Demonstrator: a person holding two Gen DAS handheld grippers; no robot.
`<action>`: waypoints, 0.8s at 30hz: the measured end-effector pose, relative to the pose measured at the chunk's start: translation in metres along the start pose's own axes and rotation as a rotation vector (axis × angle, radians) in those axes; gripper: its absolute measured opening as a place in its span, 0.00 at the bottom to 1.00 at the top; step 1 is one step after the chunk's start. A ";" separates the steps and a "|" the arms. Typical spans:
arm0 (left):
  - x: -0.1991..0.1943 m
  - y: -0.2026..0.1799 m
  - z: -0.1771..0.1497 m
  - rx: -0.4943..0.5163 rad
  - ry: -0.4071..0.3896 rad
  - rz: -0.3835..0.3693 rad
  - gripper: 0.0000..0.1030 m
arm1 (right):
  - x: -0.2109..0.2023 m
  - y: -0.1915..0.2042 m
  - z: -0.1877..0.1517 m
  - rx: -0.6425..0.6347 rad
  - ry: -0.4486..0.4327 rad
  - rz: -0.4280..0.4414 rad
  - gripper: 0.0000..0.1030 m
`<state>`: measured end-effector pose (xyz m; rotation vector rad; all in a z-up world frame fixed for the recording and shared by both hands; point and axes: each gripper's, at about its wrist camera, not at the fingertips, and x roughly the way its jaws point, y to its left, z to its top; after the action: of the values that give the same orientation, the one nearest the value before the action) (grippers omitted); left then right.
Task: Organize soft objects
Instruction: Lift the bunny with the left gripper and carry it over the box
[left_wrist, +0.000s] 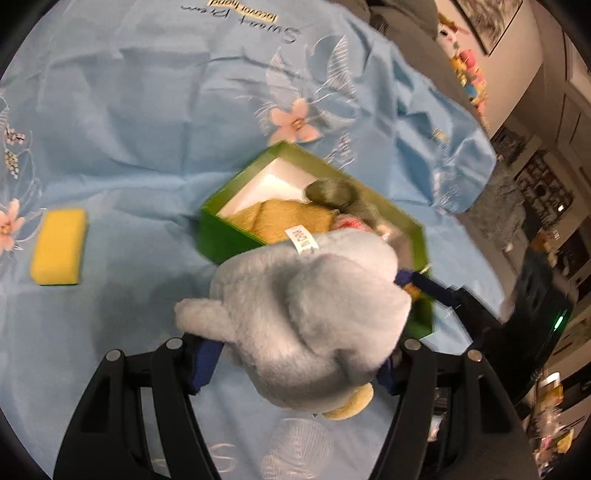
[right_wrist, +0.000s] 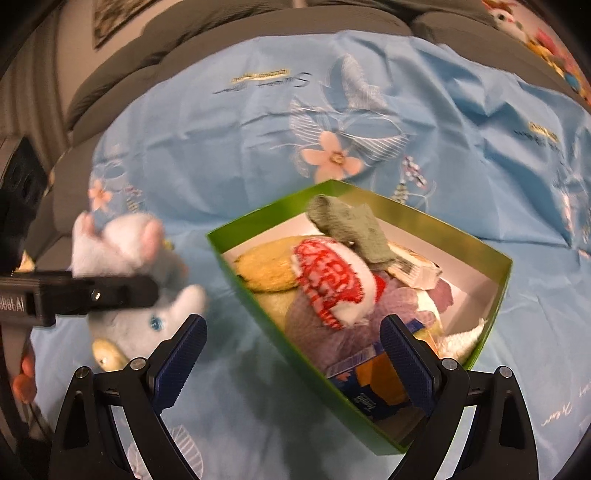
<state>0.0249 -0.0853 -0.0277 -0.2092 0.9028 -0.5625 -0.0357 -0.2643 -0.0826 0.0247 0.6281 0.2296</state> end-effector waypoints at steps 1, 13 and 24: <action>-0.003 -0.004 0.001 -0.011 -0.015 -0.021 0.65 | -0.003 0.003 -0.002 -0.028 -0.002 0.007 0.93; -0.006 -0.009 0.012 -0.049 -0.070 -0.068 0.65 | -0.019 0.021 -0.006 -0.152 -0.050 0.133 0.93; 0.016 -0.023 0.004 -0.042 0.047 -0.092 0.64 | -0.004 0.045 -0.013 -0.175 -0.014 0.282 0.93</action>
<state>0.0270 -0.1136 -0.0264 -0.2775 0.9550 -0.6362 -0.0557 -0.2222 -0.0861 -0.0543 0.5880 0.5557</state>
